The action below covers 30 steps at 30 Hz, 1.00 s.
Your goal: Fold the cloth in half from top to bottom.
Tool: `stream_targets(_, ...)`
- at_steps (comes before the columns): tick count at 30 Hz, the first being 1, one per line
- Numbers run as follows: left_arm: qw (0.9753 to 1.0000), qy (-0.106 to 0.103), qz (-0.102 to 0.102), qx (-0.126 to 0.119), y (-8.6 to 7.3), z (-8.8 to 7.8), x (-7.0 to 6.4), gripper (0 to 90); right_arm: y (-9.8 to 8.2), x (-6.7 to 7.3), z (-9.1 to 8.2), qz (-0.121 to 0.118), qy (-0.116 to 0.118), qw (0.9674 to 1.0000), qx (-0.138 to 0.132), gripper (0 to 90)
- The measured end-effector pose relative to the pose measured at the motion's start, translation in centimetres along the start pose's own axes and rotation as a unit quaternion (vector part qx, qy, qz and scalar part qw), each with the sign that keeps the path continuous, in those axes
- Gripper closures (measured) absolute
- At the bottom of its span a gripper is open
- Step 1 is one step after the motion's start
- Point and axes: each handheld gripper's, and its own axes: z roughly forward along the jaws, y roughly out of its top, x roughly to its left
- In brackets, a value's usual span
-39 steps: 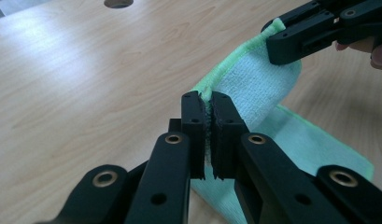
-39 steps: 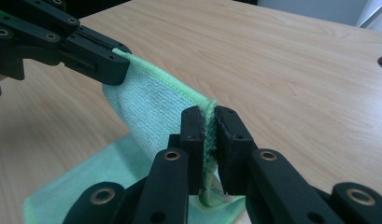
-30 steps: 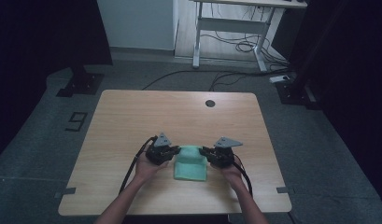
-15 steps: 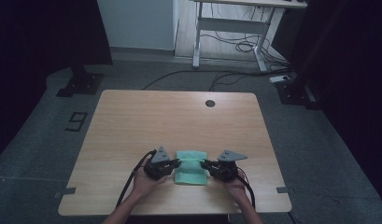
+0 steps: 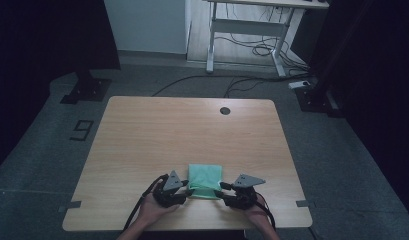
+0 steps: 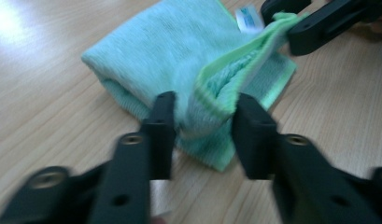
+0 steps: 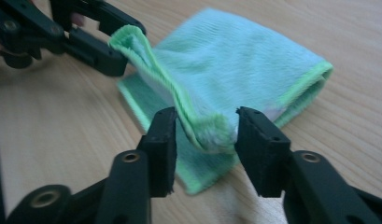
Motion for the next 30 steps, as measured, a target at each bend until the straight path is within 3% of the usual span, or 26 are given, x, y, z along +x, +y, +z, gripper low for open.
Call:
stream_targets(5, 0.9992, -0.011, -0.006, -0.039, 0.6, -1.8, 0.1, 45.0, 1.0, 0.3, -1.4, 0.012, -0.001, 0.9994, -0.034, 48.9)
stream_targets(7, 0.9991, -0.008, -0.006, -0.042, 1.2, -1.9, 0.4, 45.3, 1.5, 0.4, -1.6, 0.015, -0.005, 0.9989, -0.044, 49.0)
stream_targets(9, 0.9991, -0.012, -0.014, -0.037, 1.6, -1.4, 0.8, 46.5, 1.8, 0.4, -1.4, 0.013, -0.013, 0.9990, -0.040, 49.7)
stream_targets(13, 0.9995, -0.009, -0.018, -0.023, 2.5, 0.8, 1.6, 48.4, 2.4, 0.5, 0.8, 0.011, -0.015, 0.9996, -0.020, 49.5)
stream_targets(18, 0.9997, 0.004, -0.006, 0.024, 2.1, 3.4, 2.0, 49.5, 2.0, 0.3, 3.4, 0.021, -0.015, 0.9994, 0.022, 46.8)
stream_targets(26, 0.9995, 0.009, -0.007, 0.029, 1.1, 3.5, 1.6, 48.6, 0.7, 0.9, 3.2, -0.006, -0.040, 0.9983, 0.043, 44.8)
stream_targets(30, 0.9997, 0.011, -0.007, 0.023, 1.4, 3.2, 1.6, 47.7, 0.9, 0.8, 2.8, 0.001, -0.038, 0.9983, 0.044, 42.7)
